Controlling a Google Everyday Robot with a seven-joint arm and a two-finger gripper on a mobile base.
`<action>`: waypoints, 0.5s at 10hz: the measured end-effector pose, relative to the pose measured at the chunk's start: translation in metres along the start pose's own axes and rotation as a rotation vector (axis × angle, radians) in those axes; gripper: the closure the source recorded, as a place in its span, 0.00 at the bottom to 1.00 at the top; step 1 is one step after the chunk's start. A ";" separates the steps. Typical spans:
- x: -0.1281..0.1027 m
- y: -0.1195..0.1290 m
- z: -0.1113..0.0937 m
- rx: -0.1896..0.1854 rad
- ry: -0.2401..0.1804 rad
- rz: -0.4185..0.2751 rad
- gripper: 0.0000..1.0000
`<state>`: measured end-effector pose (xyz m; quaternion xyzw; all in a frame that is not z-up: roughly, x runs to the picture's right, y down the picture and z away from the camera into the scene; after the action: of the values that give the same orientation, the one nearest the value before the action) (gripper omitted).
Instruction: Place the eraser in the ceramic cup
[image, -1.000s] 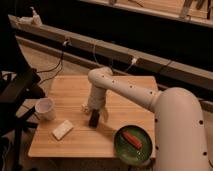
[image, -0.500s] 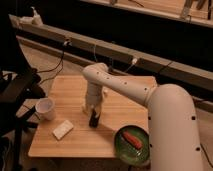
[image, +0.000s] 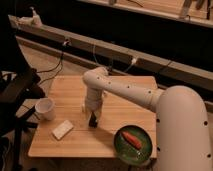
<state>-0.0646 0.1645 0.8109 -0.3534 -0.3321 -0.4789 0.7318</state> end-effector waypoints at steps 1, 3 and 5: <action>0.002 0.001 0.001 -0.003 -0.006 -0.002 0.25; 0.007 0.003 0.005 -0.009 -0.013 -0.004 0.20; 0.012 0.002 0.012 -0.015 -0.026 -0.008 0.20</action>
<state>-0.0607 0.1694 0.8271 -0.3636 -0.3398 -0.4796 0.7227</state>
